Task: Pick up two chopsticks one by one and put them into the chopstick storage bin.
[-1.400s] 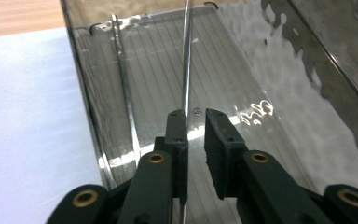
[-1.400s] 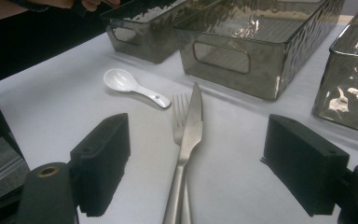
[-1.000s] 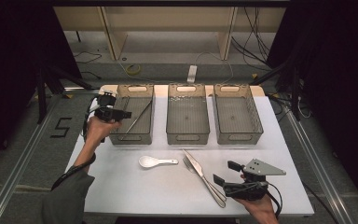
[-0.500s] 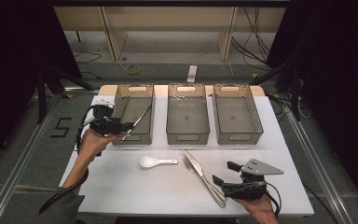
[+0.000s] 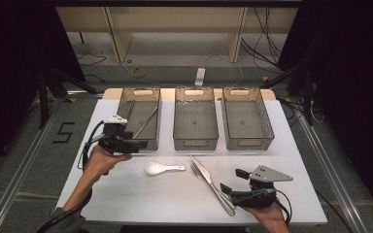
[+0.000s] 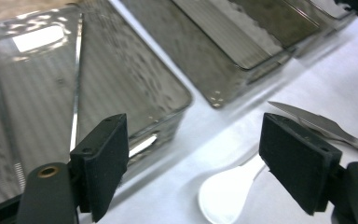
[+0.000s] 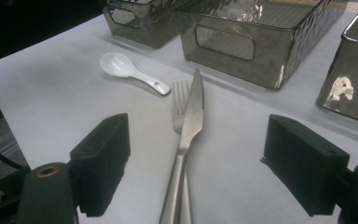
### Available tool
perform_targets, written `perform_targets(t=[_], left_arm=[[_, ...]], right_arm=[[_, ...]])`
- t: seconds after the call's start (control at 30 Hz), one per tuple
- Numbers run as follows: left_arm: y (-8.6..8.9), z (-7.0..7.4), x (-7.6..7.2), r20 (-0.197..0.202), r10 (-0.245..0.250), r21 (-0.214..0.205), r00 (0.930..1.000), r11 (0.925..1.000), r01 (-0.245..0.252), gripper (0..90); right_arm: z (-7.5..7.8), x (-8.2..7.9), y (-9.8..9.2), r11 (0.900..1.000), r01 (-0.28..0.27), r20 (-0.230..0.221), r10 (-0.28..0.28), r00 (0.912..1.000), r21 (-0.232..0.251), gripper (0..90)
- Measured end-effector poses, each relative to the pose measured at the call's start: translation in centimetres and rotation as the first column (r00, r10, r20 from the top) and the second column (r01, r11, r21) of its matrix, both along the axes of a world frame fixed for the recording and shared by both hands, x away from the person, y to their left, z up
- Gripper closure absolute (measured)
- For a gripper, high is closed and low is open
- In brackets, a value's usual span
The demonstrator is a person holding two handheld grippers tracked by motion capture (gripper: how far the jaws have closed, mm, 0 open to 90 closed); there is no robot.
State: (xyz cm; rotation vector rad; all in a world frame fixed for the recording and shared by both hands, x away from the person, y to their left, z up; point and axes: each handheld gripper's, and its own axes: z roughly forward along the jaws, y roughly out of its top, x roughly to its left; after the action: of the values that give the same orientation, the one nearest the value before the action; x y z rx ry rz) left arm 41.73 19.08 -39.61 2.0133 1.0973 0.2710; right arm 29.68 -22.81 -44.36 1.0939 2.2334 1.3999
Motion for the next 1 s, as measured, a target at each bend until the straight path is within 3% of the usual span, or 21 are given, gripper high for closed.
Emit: perform_targets(t=[0.13,0.37,0.63,1.0], left_arm=[[-1.3,-0.3,-0.6,0.023,-0.054,0.033,0.9983,0.9981,0.053,22.7],[-2.8,-0.9,-1.2,0.006,-0.117,0.066,0.9931,0.9909,0.117,19.9],[-4.1,-1.3,-1.6,-0.007,-0.165,0.098,0.9863,0.9815,0.164,17.3],[-5.5,-2.1,-1.8,-0.022,-0.217,0.157,0.9758,0.9632,0.218,16.3]], right_arm=[[0.0,0.0,0.0,1.0,-0.001,-0.001,0.001,1.0,0.0,23.5],[0.0,0.0,-0.1,1.0,0.0,-0.003,0.0,1.0,0.004,23.4],[0.0,0.0,-0.2,1.0,-0.001,0.0,0.001,1.0,0.01,23.3],[0.1,-0.1,-0.5,0.9997,0.002,0.008,-0.002,1.0,0.026,23.1]])
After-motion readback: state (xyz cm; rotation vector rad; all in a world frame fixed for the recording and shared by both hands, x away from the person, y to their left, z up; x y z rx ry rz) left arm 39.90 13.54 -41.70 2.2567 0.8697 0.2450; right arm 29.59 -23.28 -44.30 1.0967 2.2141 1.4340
